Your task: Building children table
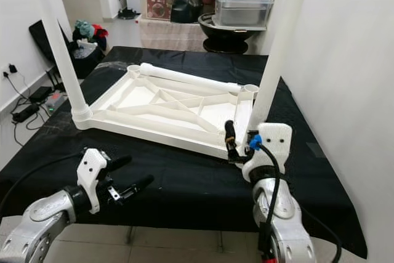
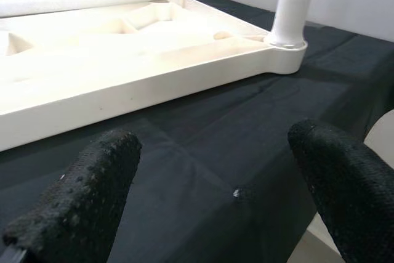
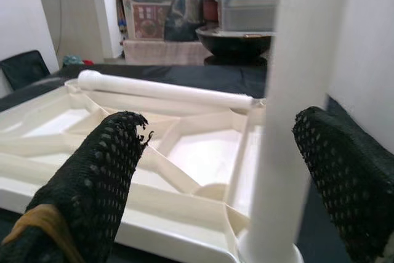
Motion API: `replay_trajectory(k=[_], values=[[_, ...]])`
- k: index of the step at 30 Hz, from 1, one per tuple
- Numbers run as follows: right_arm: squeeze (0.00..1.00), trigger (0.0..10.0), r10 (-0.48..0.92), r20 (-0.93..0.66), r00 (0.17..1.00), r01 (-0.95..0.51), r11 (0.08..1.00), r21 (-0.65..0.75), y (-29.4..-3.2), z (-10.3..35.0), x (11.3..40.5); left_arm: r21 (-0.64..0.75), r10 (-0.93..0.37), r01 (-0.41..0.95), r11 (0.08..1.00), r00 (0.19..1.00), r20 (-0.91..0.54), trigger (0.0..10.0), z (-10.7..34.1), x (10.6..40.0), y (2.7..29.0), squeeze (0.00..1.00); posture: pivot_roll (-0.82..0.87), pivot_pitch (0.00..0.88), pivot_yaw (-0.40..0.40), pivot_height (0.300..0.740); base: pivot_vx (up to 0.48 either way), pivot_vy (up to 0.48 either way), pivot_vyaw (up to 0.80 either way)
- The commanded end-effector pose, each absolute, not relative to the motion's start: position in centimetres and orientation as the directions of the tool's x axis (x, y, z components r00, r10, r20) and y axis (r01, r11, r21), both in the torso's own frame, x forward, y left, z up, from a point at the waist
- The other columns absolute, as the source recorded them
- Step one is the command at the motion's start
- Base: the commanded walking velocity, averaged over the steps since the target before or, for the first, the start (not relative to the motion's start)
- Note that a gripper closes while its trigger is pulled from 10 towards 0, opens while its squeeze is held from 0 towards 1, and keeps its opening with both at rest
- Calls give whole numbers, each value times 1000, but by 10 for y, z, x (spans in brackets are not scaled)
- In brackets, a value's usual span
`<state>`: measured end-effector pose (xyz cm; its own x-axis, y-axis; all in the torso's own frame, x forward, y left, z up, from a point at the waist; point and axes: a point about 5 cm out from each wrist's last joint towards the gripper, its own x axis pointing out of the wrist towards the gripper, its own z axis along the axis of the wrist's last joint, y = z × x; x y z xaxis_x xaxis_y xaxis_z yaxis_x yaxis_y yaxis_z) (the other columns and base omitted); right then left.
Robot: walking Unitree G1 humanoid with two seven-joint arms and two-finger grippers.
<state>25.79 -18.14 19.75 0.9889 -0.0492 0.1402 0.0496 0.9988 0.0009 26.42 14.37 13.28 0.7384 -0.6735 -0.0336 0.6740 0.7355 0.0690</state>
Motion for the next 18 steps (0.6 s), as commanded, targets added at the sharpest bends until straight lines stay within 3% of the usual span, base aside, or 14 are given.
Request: replay_trajectory(k=[1, 4, 8, 18], values=[[0, 10000, -27, 133, 991, 22, 999, 40, -176, 197, 260, 57, -662, 664, 746, 748, -47, 10000, 131, 265, 148, 0, 56, 0, -46, 740, 0, 480, -769], [0, 10000, -20, 141, 990, 15, 999, 40, -175, 198, 261, 53, -664, 666, 744, 746, -49, 10000, 131, 264, 146, 0, 58, 0, -48, 740, 0, 480, -769], [0, 10000, -17, 155, 988, 14, 1000, 20, -174, 200, 262, 49, -666, 668, 743, 744, -51, 10000, 131, 264, 145, 0, 57, 0, -48, 740, 0, 480, 0], [0, 10000, 29, 138, 990, -33, 999, 29, -167, 197, 267, 51, -665, 666, 744, 746, -50, 10000, 132, 265, 144, 0, 59, 0, -44, 740, 0, 480, -695]])
